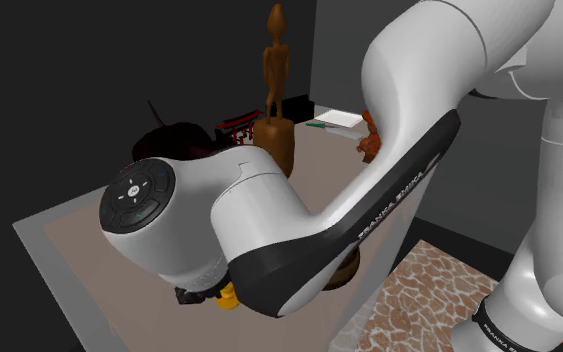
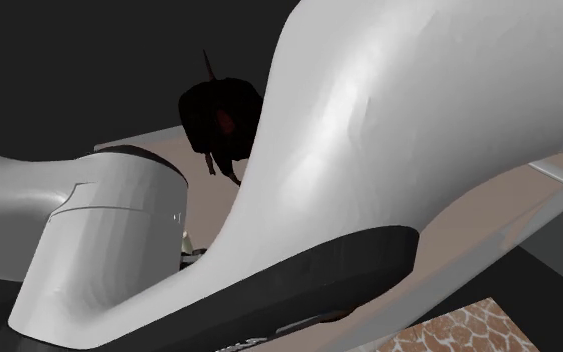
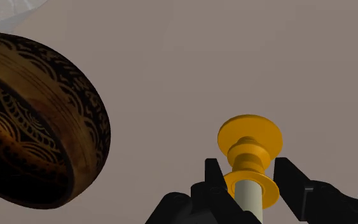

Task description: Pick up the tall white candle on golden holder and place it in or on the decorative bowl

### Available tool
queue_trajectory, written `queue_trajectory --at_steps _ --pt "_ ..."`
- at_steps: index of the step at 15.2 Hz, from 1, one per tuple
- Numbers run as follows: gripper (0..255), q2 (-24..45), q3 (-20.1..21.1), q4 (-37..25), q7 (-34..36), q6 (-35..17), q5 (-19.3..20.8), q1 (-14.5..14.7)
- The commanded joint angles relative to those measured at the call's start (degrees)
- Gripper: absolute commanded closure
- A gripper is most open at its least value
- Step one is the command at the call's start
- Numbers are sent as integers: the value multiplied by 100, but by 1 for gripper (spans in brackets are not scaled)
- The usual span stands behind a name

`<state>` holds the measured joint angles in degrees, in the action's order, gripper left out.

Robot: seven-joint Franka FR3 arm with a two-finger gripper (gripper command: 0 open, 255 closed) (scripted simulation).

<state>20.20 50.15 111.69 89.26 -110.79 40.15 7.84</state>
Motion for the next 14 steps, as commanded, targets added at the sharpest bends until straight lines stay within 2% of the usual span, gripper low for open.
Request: queue_trajectory --at_steps 1,14 --pt "255 -104 50 -49 -103 86 -104 -46" --pt "255 -639 274 -495 -676 698 -654 -227"
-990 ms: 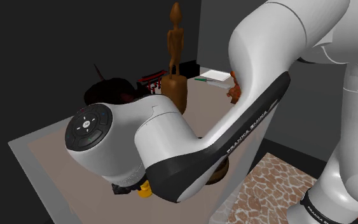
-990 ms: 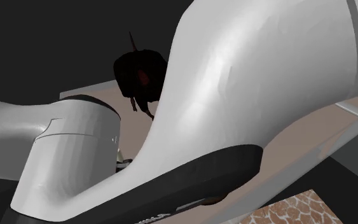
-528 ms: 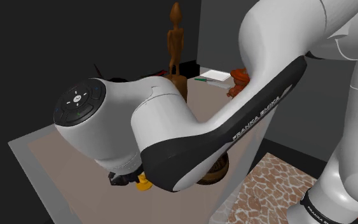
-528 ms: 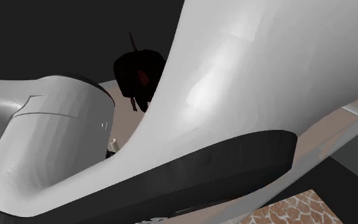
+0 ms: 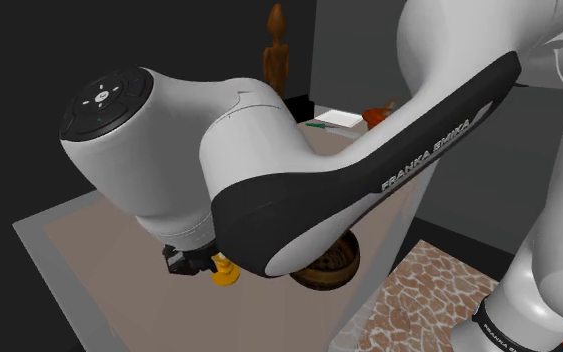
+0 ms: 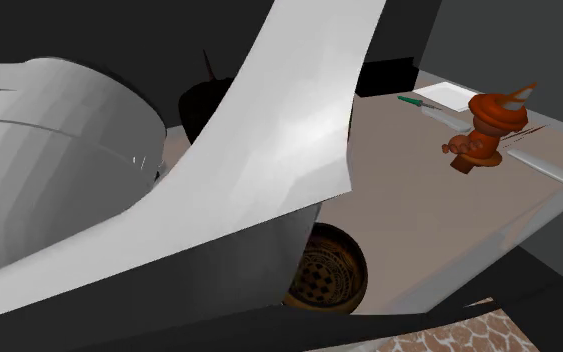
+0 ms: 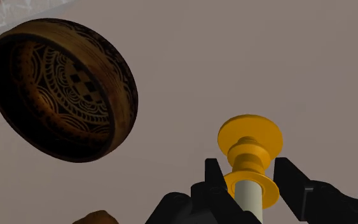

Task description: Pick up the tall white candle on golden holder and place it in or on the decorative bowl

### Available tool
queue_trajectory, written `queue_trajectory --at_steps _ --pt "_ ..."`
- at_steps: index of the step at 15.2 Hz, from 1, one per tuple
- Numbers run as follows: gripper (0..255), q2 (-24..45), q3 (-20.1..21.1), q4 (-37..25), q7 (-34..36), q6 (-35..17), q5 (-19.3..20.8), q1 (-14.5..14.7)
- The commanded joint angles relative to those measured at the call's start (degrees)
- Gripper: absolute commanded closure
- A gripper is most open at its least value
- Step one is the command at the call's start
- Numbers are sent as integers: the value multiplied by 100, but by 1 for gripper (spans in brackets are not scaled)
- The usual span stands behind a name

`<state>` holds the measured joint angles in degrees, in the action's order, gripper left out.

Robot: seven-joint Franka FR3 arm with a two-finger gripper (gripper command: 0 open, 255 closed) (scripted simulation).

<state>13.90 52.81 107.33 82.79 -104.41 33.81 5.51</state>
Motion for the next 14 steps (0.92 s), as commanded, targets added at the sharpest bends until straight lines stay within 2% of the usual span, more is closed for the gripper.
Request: queue_trajectory --at_steps 1,8,11,14 --pt "255 -43 20 -103 -70 113 -55 -3" --pt "255 -230 81 -438 -328 489 -253 -41" --pt "255 -1230 91 465 -889 -91 -940 -606" --pt "255 -2217 -191 1284 -1572 -578 -1645 -809"
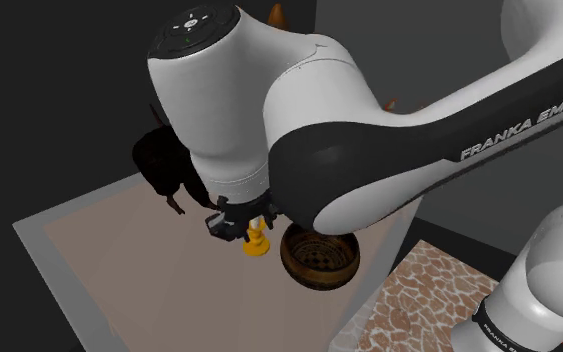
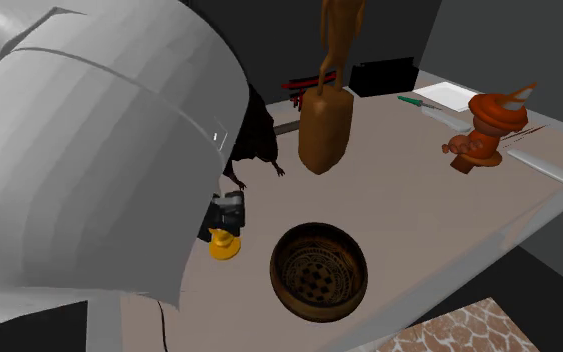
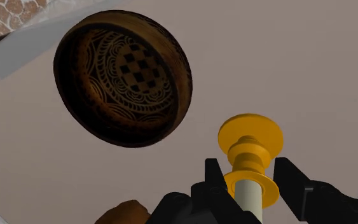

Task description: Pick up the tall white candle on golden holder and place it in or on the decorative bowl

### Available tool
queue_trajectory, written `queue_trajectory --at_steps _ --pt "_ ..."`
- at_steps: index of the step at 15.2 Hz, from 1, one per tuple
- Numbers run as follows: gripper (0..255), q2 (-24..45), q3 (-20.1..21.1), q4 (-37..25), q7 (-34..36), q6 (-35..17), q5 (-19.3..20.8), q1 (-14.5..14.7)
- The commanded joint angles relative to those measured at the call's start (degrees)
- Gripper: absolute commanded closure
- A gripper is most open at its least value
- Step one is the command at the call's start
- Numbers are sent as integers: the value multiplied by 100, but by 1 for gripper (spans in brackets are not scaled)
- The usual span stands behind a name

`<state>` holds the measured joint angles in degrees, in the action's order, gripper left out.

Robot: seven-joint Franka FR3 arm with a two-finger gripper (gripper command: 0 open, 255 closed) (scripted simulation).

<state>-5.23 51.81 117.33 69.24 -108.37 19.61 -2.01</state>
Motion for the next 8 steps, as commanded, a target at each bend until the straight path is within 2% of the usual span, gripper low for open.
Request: queue_trajectory --at_steps 1,4,8 --pt "255 -594 -242 537 -433 -310 -419 -41" --pt "255 -1344 -721 1248 -1017 -615 -864 91" --pt "255 -2156 -1354 2102 -1673 -899 -1198 322"
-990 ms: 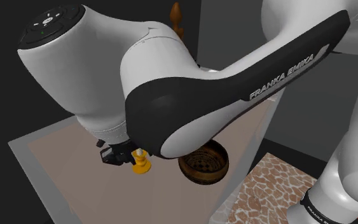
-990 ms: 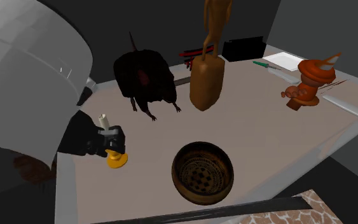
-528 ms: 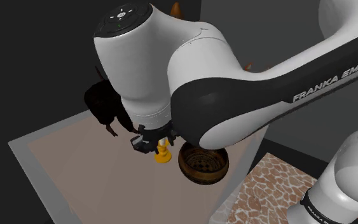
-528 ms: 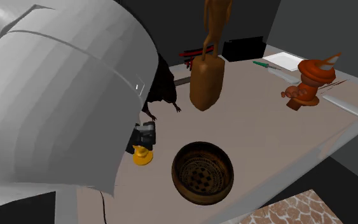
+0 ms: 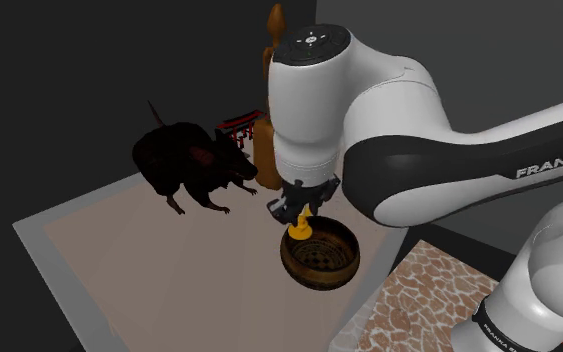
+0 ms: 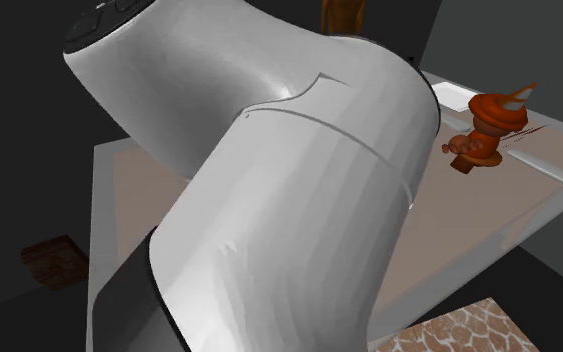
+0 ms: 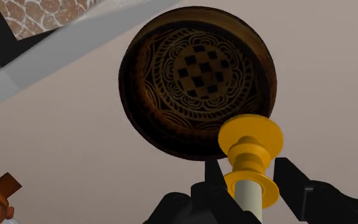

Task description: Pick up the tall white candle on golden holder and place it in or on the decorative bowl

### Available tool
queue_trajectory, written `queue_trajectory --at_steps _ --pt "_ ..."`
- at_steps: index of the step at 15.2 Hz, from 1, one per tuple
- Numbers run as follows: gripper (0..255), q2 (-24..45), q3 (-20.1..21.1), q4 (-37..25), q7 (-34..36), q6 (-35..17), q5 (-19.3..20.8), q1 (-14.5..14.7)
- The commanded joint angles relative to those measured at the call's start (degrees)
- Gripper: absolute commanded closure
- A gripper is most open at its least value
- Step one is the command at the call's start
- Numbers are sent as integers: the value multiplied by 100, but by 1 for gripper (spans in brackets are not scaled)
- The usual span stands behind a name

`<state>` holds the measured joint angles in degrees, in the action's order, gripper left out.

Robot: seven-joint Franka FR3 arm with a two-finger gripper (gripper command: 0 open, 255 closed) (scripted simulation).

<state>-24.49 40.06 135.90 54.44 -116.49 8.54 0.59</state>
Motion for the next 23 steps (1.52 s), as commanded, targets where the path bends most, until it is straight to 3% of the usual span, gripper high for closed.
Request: queue_trajectory --at_steps 1,4,13,21,22,23 --pt "255 -414 -328 445 -344 -144 -143 112" --pt "255 -945 -776 1023 -784 -293 -230 238" --pt "255 -625 -529 1475 -451 -1015 -113 132" --pt "255 -606 -515 1494 -432 -1050 -105 124" --pt "0 -606 -515 1494 -432 -1050 -105 124" --pt "0 -606 -515 1494 -432 -1050 -105 124"
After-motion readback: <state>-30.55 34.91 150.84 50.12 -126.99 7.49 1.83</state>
